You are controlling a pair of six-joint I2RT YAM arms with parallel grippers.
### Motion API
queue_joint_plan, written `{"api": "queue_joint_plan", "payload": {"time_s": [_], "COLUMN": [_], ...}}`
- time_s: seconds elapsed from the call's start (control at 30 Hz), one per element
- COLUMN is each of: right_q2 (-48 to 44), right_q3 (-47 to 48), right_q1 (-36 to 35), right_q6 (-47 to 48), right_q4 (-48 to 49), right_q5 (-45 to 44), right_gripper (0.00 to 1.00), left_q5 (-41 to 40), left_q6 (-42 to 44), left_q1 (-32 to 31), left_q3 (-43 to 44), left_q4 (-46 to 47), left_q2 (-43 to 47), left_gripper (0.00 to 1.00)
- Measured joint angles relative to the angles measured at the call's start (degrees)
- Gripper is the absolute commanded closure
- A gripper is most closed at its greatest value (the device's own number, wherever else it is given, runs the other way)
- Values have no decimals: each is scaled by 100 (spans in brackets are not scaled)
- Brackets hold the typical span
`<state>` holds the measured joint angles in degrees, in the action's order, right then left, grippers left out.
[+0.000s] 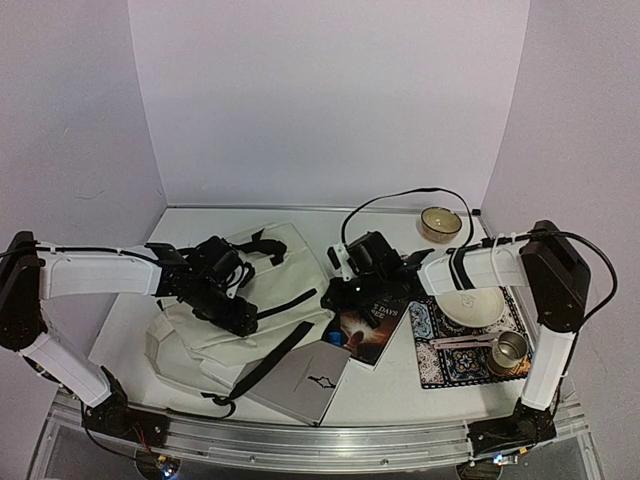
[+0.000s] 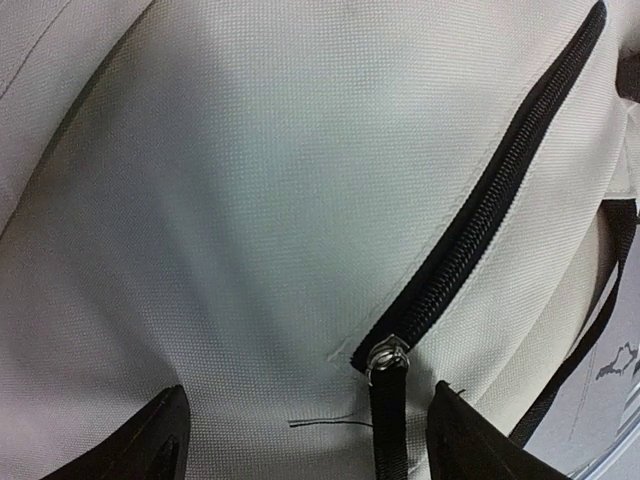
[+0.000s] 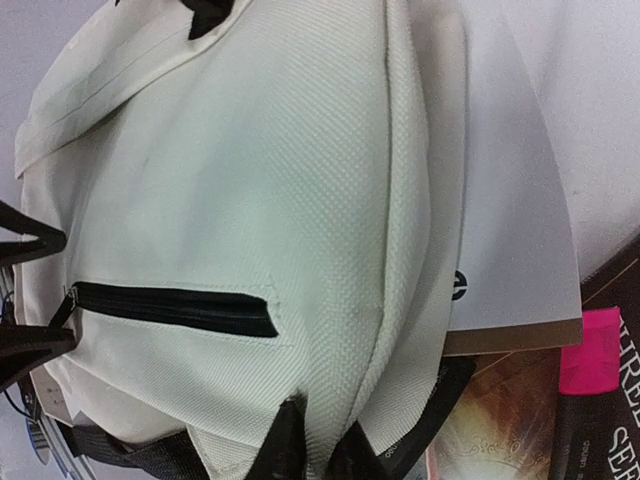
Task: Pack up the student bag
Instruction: Put down the book in the student bag, then hold the student bag with the book.
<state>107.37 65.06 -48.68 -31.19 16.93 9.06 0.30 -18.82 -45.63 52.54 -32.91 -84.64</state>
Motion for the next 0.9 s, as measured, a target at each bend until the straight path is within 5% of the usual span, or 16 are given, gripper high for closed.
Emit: {"api": "queue_joint_plan", "payload": {"time_s": [0.2,0.57,0.67,0.9], "right_q2": [11,106,273,528], "right_q3": [-81,-396,-395,-314], "right_q1": [19,17,24,77], "right_q6": [-683,-1383,-1461,-1484], "right_q4": [164,787,1038,1497], "right_q5": [-83,-169,-128,173], "right_gripper": [37,35,42,93], "left_q5": [184,535,622,882], "left_q6": [-285,-577,-621,-727], "left_q1": [31,37,37,37], "left_q3": [-289,-555,-656,-867], "left_q4": [417,911,1050,1317], "left_q2": [48,109,162,265], "left_gripper": [31,60,63,75]}}
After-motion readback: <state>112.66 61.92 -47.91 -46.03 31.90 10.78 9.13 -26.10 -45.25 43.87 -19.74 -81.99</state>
